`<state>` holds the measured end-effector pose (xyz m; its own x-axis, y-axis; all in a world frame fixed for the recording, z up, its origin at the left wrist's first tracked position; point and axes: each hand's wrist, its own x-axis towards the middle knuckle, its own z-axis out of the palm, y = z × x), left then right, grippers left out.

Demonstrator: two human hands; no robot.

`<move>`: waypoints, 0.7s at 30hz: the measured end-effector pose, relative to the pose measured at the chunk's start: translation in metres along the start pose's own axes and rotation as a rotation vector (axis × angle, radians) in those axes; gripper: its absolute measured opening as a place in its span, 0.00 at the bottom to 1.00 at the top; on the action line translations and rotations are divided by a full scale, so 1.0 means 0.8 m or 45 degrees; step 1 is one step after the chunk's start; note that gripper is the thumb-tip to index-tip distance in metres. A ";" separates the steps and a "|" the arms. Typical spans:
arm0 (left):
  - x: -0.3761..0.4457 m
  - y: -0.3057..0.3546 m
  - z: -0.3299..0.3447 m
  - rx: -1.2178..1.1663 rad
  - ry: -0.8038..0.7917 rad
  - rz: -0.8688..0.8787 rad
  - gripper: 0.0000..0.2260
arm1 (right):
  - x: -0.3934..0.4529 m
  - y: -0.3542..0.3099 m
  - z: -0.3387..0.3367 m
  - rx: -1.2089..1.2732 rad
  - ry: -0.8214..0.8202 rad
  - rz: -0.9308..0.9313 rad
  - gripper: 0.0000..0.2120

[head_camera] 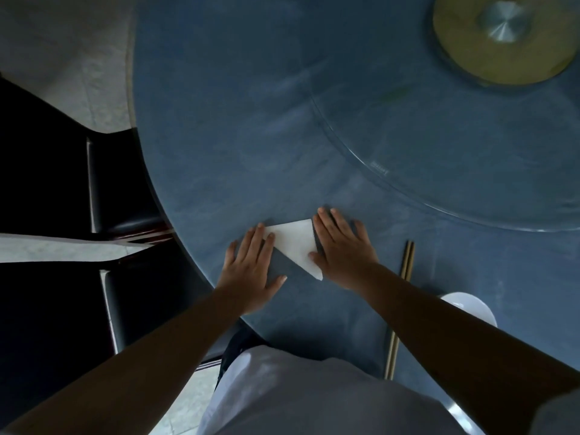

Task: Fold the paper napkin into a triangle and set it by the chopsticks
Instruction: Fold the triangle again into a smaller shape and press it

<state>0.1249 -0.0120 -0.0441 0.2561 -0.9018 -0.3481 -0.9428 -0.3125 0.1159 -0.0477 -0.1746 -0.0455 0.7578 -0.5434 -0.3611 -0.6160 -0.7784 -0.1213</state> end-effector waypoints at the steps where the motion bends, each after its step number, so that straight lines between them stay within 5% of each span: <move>1: -0.001 -0.001 0.000 -0.001 -0.007 -0.007 0.40 | -0.002 0.001 -0.001 0.024 0.010 0.033 0.37; 8: -0.003 -0.003 0.001 -0.007 -0.018 -0.015 0.40 | -0.054 -0.034 0.011 0.051 0.027 -0.253 0.37; 16: 0.011 0.002 -0.013 -0.153 0.092 -0.158 0.37 | -0.106 -0.009 0.019 0.023 -0.001 -0.085 0.34; 21: 0.036 0.011 -0.031 -0.209 0.174 -0.269 0.30 | -0.106 -0.017 0.019 0.005 0.040 -0.195 0.33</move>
<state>0.1291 -0.0482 -0.0301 0.4800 -0.8400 -0.2532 -0.8212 -0.5317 0.2072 -0.1069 -0.1130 -0.0270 0.8492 -0.4280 -0.3093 -0.4935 -0.8517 -0.1765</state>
